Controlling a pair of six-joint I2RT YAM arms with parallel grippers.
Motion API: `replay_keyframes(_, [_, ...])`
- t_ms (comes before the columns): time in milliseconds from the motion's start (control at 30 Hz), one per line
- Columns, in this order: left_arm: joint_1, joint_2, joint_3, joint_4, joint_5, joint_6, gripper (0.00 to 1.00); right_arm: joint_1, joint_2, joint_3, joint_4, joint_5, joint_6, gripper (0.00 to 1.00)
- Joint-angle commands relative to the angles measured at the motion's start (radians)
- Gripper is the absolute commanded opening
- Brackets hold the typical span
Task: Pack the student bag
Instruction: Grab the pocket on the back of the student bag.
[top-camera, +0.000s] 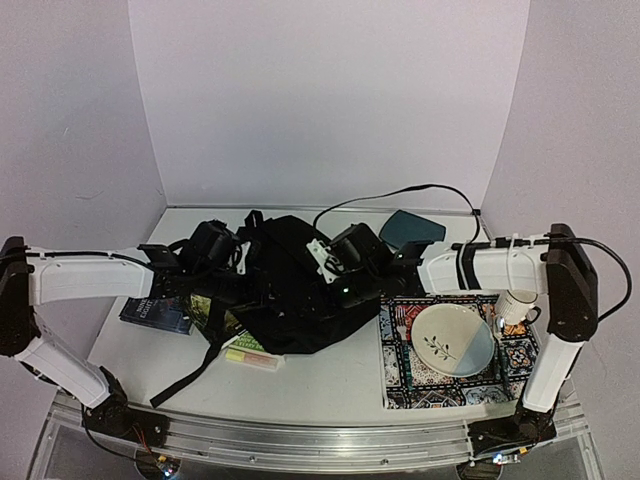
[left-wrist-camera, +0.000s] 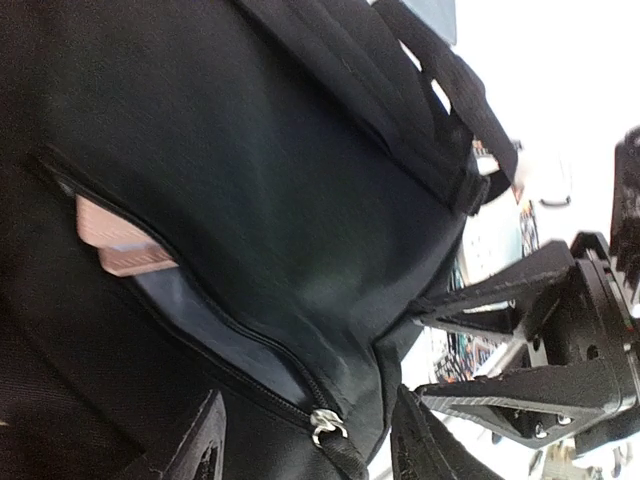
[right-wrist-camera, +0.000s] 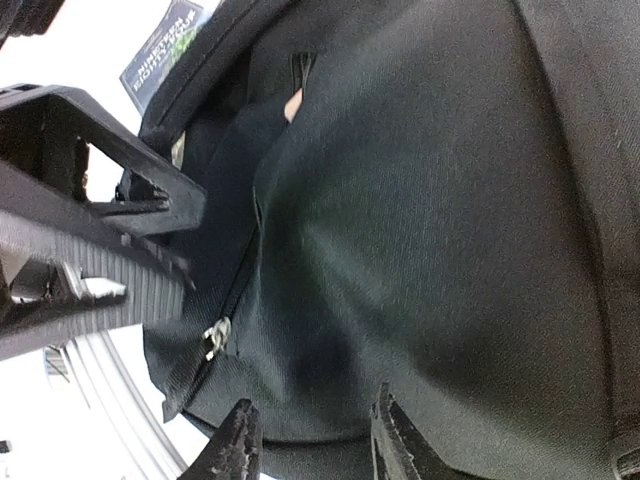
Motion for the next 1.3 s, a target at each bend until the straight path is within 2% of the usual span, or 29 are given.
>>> replay_keyframes(0, [-0.012, 0.048, 0.039, 0.037, 0.098, 0.042, 0.58, 0.006, -0.052, -0.02, -0.019, -0.051, 0.022, 0.41])
replay_keyframes(100, [-0.035, 0.073, 0.06, 0.035, 0.128, 0.061, 0.58, 0.014, -0.05, -0.033, -0.01, -0.061, 0.032, 0.43])
replay_keyframes(233, [-0.063, 0.04, 0.053, 0.008, 0.087, 0.05, 0.59, 0.015, -0.055, -0.057, 0.007, -0.035, 0.036, 0.43])
replay_keyframes(467, [-0.142, -0.029, 0.054, -0.13, -0.087, 0.058, 0.58, 0.015, -0.061, -0.085, 0.025, 0.021, 0.041, 0.43])
replay_keyframes(633, [-0.244, 0.012, 0.111, -0.234, -0.23, 0.071, 0.56, 0.015, -0.064, -0.092, 0.034, 0.044, 0.042, 0.44])
replay_keyframes(800, [-0.294, 0.078, 0.168, -0.266, -0.313, 0.07, 0.52, 0.015, -0.058, -0.087, 0.039, 0.041, 0.043, 0.44])
replay_keyframes(1067, [-0.302, 0.173, 0.228, -0.314, -0.385, 0.041, 0.32, 0.016, -0.059, -0.089, 0.052, 0.044, 0.04, 0.44])
replay_keyframes(1267, [-0.302, 0.163, 0.248, -0.337, -0.427, 0.02, 0.06, 0.018, -0.067, -0.097, 0.067, 0.034, 0.026, 0.44])
